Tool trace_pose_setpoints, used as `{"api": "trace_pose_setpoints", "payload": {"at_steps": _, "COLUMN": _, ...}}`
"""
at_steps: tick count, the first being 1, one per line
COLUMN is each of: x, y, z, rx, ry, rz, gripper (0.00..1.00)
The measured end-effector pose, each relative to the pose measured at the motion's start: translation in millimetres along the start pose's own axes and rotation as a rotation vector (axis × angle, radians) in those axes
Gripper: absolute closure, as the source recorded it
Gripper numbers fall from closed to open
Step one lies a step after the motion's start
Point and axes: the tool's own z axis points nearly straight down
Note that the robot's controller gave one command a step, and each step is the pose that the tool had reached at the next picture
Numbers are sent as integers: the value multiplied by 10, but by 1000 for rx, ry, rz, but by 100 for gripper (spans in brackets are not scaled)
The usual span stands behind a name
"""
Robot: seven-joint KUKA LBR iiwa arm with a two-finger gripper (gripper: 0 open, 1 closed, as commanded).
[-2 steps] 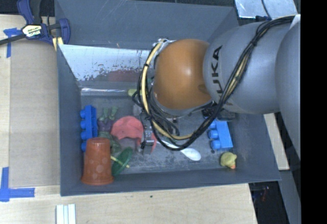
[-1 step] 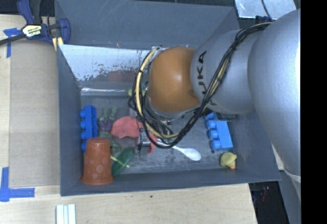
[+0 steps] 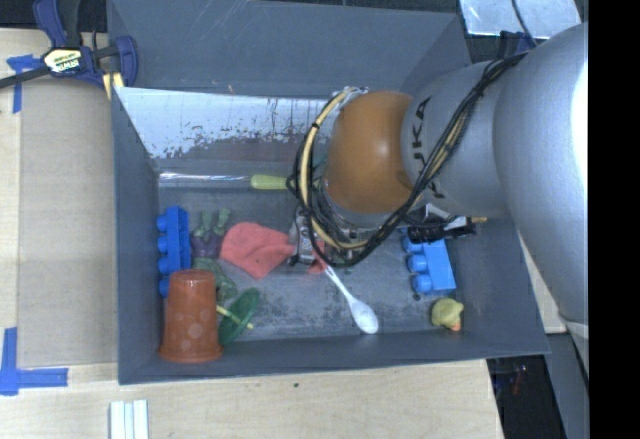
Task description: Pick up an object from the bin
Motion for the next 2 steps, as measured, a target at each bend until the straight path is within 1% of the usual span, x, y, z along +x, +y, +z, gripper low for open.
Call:
{"api": "trace_pose_setpoints", "payload": {"at_steps": 1, "x": 0, "y": 0, "z": 0, "rx": 0, "ry": 0, "rz": 0, "gripper": 100}}
{"api": "trace_pose_setpoints", "payload": {"at_steps": 2, "x": 56, "y": 52, "z": -588, "rx": 1, "ry": 2, "rz": -62, "gripper": 100}}
